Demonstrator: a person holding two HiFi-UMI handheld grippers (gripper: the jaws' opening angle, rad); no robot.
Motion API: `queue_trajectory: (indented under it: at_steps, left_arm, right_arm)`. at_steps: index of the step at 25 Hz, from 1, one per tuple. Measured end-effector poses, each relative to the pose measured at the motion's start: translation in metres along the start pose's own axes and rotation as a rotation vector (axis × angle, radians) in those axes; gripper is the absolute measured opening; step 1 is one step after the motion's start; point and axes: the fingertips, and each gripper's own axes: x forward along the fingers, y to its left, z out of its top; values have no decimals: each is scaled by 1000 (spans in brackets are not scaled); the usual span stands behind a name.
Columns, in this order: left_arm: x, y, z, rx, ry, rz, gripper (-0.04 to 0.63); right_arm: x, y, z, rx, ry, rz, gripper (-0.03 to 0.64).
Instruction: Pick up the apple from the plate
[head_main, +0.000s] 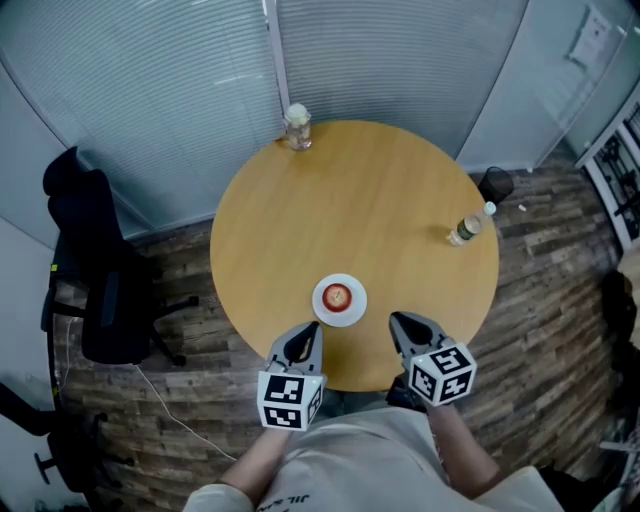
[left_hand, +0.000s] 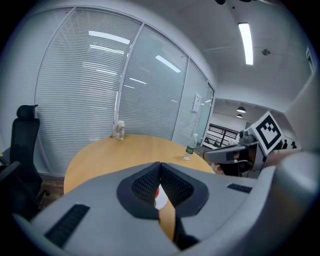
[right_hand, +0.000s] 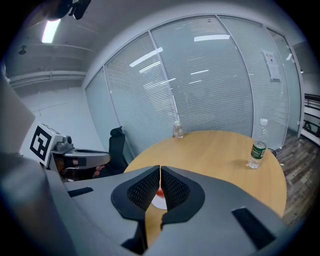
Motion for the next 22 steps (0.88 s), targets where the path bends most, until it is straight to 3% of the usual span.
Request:
queue_trajectory:
  at_steps: [6, 22]
  left_arm:
    - [8, 0, 2, -11, 5, 32, 3]
    - [34, 9, -3, -30, 48, 51, 2]
  right_arm:
    - [9, -12, 16, -17, -9, 29, 32]
    - [34, -22, 9, 0, 40, 61, 32]
